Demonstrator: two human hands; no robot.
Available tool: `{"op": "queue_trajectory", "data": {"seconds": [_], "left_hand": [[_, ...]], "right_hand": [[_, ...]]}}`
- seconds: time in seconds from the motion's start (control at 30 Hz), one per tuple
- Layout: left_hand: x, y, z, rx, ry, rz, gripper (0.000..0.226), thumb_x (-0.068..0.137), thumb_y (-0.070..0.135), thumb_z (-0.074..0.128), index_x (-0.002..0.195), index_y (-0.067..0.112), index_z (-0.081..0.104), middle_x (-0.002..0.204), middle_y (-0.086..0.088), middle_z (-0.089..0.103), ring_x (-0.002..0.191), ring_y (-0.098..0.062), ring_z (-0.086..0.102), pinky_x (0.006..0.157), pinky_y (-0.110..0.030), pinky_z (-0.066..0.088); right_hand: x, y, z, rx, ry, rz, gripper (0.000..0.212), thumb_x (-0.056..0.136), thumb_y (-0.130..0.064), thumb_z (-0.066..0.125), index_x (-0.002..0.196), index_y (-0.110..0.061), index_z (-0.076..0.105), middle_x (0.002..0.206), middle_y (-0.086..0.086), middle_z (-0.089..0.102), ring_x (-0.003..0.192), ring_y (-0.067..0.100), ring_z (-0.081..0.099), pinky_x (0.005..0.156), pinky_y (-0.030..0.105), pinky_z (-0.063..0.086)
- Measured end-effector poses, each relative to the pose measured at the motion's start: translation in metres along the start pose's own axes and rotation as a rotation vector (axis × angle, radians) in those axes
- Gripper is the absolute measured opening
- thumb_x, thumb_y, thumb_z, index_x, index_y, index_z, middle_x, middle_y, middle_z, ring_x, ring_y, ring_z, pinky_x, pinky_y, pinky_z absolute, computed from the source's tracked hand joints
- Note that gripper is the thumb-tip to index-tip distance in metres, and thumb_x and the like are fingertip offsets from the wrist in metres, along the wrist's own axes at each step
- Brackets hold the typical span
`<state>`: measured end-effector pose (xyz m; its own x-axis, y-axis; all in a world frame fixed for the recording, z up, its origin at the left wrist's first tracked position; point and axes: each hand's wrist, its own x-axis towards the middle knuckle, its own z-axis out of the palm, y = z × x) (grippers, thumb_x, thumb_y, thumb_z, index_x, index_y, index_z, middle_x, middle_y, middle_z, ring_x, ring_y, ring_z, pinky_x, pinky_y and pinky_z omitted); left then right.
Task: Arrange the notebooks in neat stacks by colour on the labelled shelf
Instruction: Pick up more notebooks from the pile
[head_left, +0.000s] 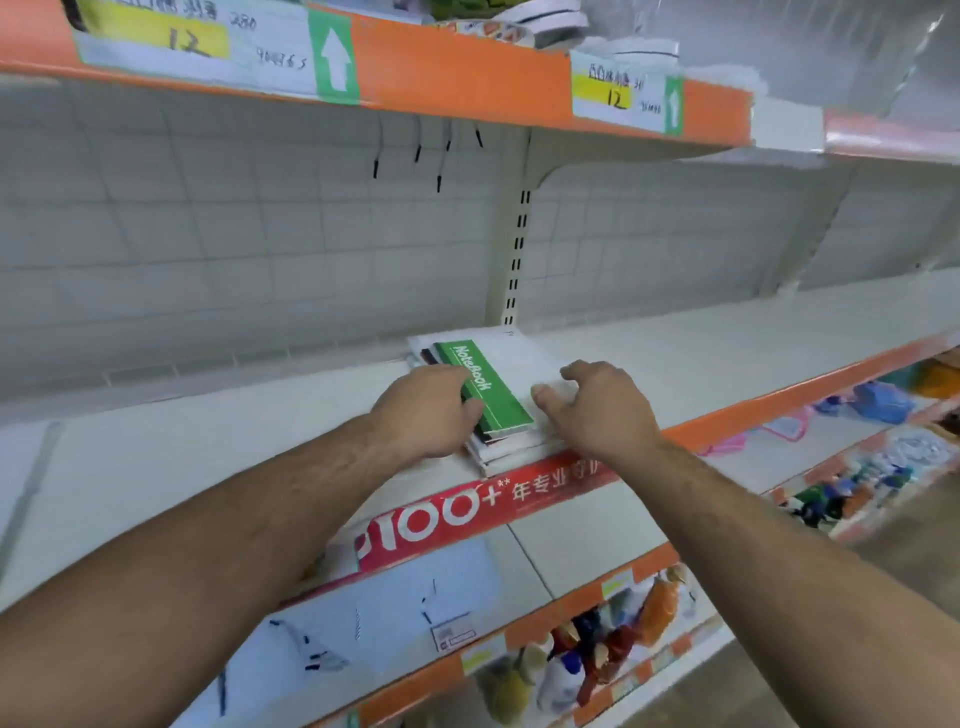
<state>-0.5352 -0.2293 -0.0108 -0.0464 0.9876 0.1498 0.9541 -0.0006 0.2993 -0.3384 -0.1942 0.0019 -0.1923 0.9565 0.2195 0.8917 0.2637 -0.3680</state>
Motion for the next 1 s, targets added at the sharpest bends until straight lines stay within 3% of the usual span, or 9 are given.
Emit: {"op": "queue_trajectory", "data": {"seconds": [0.13,0.23,0.3,0.37,0.43,0.63,0.77,0.9,1.0], "left_hand": [[0.009,0.02,0.007,0.031,-0.005,-0.127,0.012,0.095,0.034,0.055,0.089,0.024,0.055,0.098,0.002,0.065,0.081,-0.015,0.055,0.067,-0.026,0.04],[0.01,0.032,0.012,0.062,-0.003,-0.182,0.02,0.095,0.037,0.056,0.097,0.02,0.066,0.101,0.0,0.068,0.086,-0.017,0.054,0.074,-0.028,0.045],[0.009,0.04,0.014,0.062,-0.006,-0.219,0.027,0.096,0.038,0.055,0.111,0.02,0.069,0.109,0.0,0.069,0.092,-0.017,0.056,0.081,-0.029,0.047],[0.008,0.046,0.014,0.078,-0.026,-0.245,0.029,0.097,0.039,0.054,0.113,0.019,0.069,0.11,0.0,0.068,0.098,-0.018,0.058,0.085,-0.03,0.048],[0.01,0.051,0.013,0.094,-0.047,-0.27,0.031,0.097,0.04,0.054,0.111,0.018,0.07,0.109,0.0,0.068,0.101,-0.02,0.06,0.088,-0.034,0.049],[0.013,0.059,0.006,0.09,-0.081,-0.354,0.036,0.096,0.043,0.058,0.123,0.023,0.069,0.123,0.003,0.066,0.111,-0.018,0.058,0.096,-0.035,0.048],[0.012,0.064,0.008,0.098,-0.092,-0.375,0.05,0.097,0.051,0.055,0.141,0.028,0.054,0.141,0.004,0.055,0.126,-0.017,0.052,0.105,-0.033,0.042],[0.013,0.066,0.009,0.054,-0.07,-0.424,0.055,0.101,0.054,0.042,0.149,0.03,0.039,0.144,-0.001,0.054,0.126,-0.024,0.053,0.101,-0.032,0.042],[0.013,0.064,0.007,-0.003,-0.009,-0.467,0.052,0.1,0.047,0.049,0.145,0.022,0.041,0.137,-0.003,0.059,0.118,-0.024,0.057,0.097,-0.032,0.045]], "right_hand": [[0.043,0.027,-0.001,-0.039,-0.104,-0.038,0.07,0.088,-0.068,0.052,0.133,-0.015,0.055,0.131,0.01,0.058,0.122,0.028,0.051,0.095,0.039,0.047],[0.068,0.044,0.001,0.018,-0.233,-0.06,0.071,0.085,-0.068,0.058,0.127,-0.011,0.056,0.126,0.005,0.061,0.116,0.026,0.056,0.084,0.033,0.045],[0.08,0.052,0.005,0.068,-0.328,-0.086,0.061,0.082,-0.065,0.064,0.11,-0.011,0.062,0.105,0.003,0.064,0.098,0.023,0.06,0.072,0.029,0.041],[0.09,0.057,0.008,0.11,-0.367,-0.105,0.049,0.079,-0.062,0.07,0.077,-0.014,0.058,0.077,-0.003,0.059,0.074,0.019,0.058,0.056,0.027,0.037],[0.097,0.056,0.009,0.139,-0.385,-0.118,0.048,0.078,-0.056,0.074,0.064,-0.017,0.051,0.065,-0.004,0.056,0.06,0.013,0.055,0.049,0.026,0.033],[0.106,0.059,0.012,0.303,-0.453,-0.085,0.042,0.075,-0.042,0.084,0.067,-0.015,0.052,0.06,-0.005,0.055,0.053,0.009,0.054,0.045,0.024,0.032],[0.111,0.063,0.015,0.371,-0.447,-0.088,0.035,0.077,-0.037,0.083,0.075,-0.012,0.058,0.069,-0.002,0.062,0.061,0.011,0.06,0.048,0.024,0.037],[0.11,0.067,0.016,0.345,-0.401,-0.11,0.025,0.085,-0.027,0.071,0.073,-0.013,0.054,0.076,0.001,0.062,0.064,0.012,0.056,0.049,0.024,0.038],[0.107,0.069,0.018,0.338,-0.342,-0.096,0.015,0.092,-0.019,0.059,0.082,-0.013,0.05,0.079,-0.001,0.057,0.063,0.009,0.05,0.048,0.023,0.035]]}}
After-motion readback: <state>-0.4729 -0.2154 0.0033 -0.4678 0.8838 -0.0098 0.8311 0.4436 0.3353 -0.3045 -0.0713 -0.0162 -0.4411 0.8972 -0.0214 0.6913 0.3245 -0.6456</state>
